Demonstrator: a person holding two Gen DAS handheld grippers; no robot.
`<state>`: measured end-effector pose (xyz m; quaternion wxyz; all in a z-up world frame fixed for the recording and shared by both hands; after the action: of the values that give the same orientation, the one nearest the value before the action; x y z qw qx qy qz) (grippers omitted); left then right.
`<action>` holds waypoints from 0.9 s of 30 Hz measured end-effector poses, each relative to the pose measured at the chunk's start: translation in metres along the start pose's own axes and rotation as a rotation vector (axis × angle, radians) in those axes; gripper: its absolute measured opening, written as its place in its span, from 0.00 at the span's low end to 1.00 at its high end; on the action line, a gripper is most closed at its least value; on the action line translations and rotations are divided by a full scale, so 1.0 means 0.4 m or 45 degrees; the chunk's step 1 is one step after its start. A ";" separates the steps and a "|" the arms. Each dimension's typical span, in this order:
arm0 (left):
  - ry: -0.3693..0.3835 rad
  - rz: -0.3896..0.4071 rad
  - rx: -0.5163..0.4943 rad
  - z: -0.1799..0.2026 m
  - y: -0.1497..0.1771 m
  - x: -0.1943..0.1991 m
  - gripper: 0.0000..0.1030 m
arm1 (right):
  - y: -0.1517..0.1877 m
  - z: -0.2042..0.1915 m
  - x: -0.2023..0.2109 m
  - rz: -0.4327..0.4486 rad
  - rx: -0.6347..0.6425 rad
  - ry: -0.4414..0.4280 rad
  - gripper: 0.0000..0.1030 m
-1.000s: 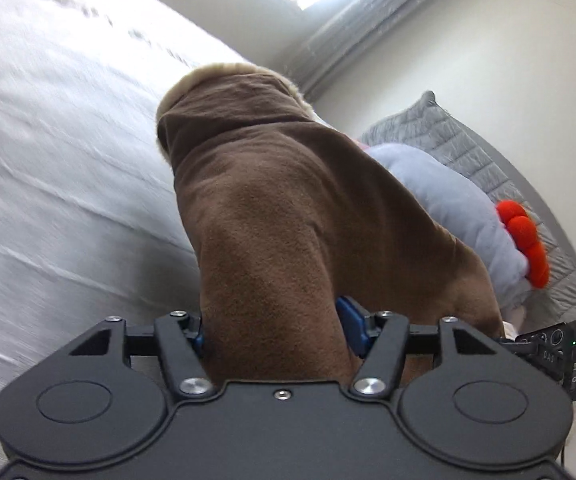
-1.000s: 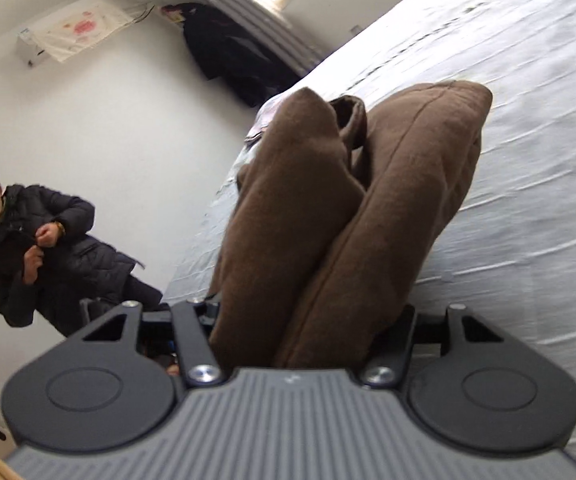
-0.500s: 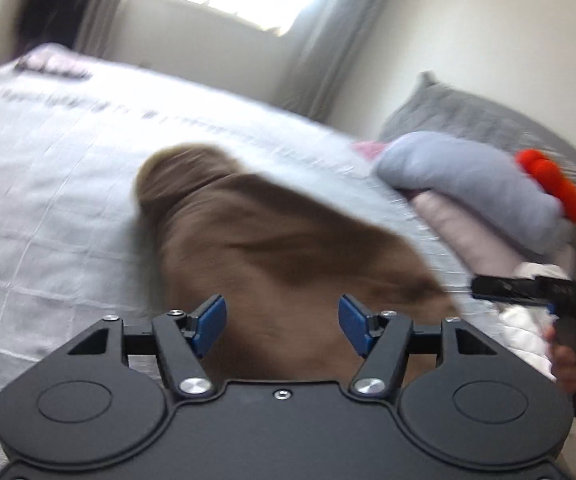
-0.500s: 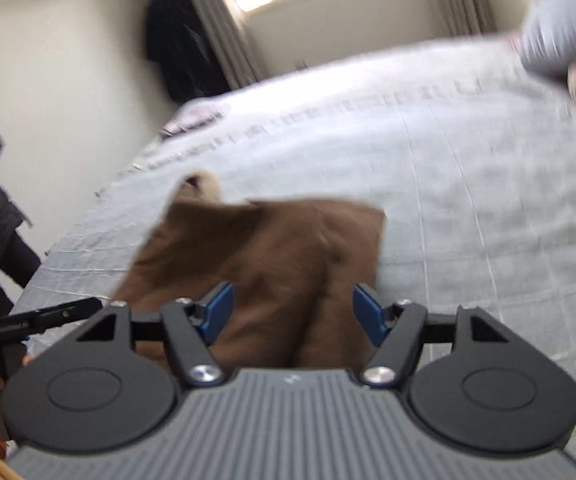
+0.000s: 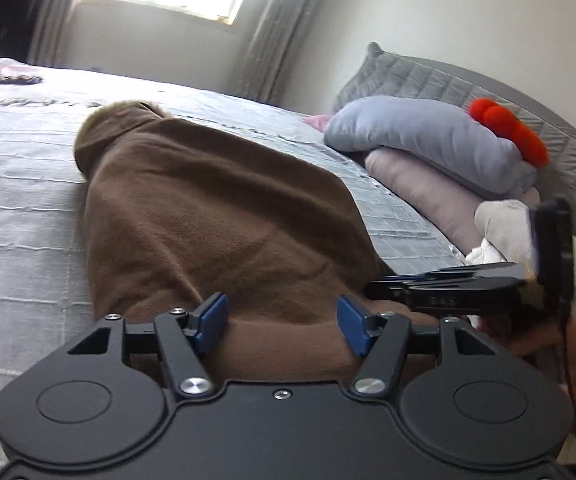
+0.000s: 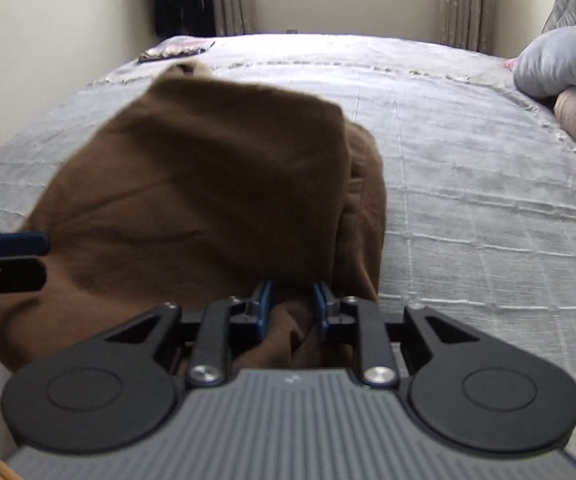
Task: Fold large clothes
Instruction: 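Open both tools and release the folded coat onto the bed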
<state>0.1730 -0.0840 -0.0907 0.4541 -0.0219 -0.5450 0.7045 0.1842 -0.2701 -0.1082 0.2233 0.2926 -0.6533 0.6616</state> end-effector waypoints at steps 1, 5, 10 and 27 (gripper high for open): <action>-0.016 0.000 -0.001 0.008 -0.001 0.009 0.61 | -0.001 -0.004 0.019 0.002 0.006 0.000 0.26; -0.094 0.006 -0.008 0.038 0.001 0.050 0.72 | 0.011 -0.014 0.109 0.025 -0.002 0.018 0.50; -0.237 -0.056 0.039 0.044 0.028 0.108 0.81 | 0.043 -0.037 0.173 0.058 -0.019 0.003 0.66; -0.635 -0.154 -0.005 0.078 0.104 0.213 1.00 | 0.148 -0.108 0.300 0.020 -0.101 0.288 1.00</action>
<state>0.0810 -0.0504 -0.0713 0.3469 0.1842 -0.6419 0.6585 0.0524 -0.2405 -0.0692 0.3018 0.2019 -0.6519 0.6657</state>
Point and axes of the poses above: each gripper's, at about its wrist camera, not at the fingertips, and x roughly against the way its jaws point, z to its right, y to its underside, the point moved 8 cm from there along -x, roughly the way its jaws point, and after that the axes turned 2 degrees about x, right-handed, at the moved point
